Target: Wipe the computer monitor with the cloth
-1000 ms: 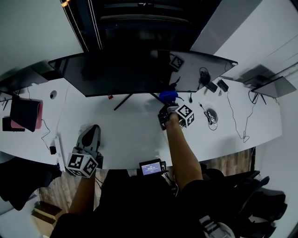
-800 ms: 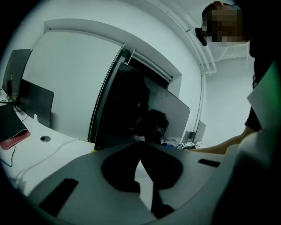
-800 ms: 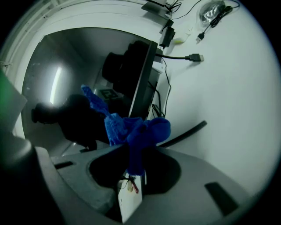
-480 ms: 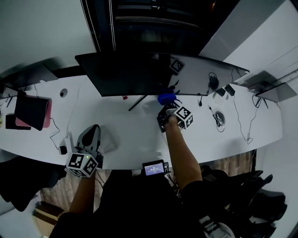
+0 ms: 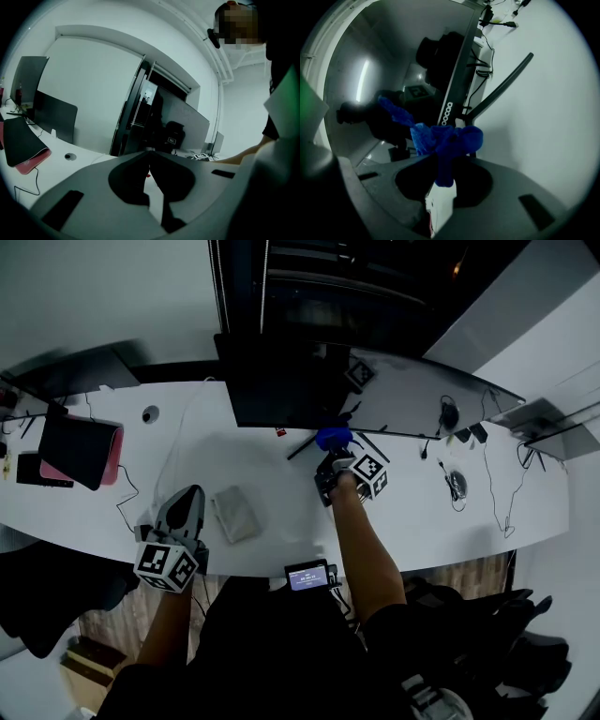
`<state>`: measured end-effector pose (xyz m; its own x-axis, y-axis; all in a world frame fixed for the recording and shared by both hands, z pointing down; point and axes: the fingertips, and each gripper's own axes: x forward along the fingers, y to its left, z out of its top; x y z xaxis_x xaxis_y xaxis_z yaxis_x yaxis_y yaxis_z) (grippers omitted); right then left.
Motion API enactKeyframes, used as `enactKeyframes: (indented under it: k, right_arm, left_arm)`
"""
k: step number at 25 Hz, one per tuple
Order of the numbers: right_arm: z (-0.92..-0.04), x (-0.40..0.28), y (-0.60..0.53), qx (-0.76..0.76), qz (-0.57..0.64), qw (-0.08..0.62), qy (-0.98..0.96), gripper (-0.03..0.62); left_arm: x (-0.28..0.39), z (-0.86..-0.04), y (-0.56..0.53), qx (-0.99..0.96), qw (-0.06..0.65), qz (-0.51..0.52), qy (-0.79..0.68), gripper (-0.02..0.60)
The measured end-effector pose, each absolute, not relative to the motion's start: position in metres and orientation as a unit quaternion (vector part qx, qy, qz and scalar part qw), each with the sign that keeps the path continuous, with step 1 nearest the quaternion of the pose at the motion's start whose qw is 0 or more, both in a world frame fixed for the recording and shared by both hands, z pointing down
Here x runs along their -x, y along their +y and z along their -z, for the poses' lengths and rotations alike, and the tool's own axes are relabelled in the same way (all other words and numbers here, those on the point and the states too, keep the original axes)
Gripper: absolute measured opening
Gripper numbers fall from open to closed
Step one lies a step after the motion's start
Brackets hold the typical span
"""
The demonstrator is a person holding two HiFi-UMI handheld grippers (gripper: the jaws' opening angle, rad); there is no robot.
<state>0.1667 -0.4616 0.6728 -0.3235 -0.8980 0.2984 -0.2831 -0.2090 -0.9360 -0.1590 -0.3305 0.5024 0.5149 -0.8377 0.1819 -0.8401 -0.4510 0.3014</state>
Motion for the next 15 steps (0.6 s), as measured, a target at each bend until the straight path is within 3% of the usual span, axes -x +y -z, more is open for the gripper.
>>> enactKeyframes:
  k: [15]
  right_arm:
    - [-0.672, -0.040, -0.476, 0.478, 0.591, 0.240, 0.603, 0.089]
  left_arm:
    - [0.245, -0.506, -0.317, -0.835, 0.181, 0.002, -0.519, -0.005]
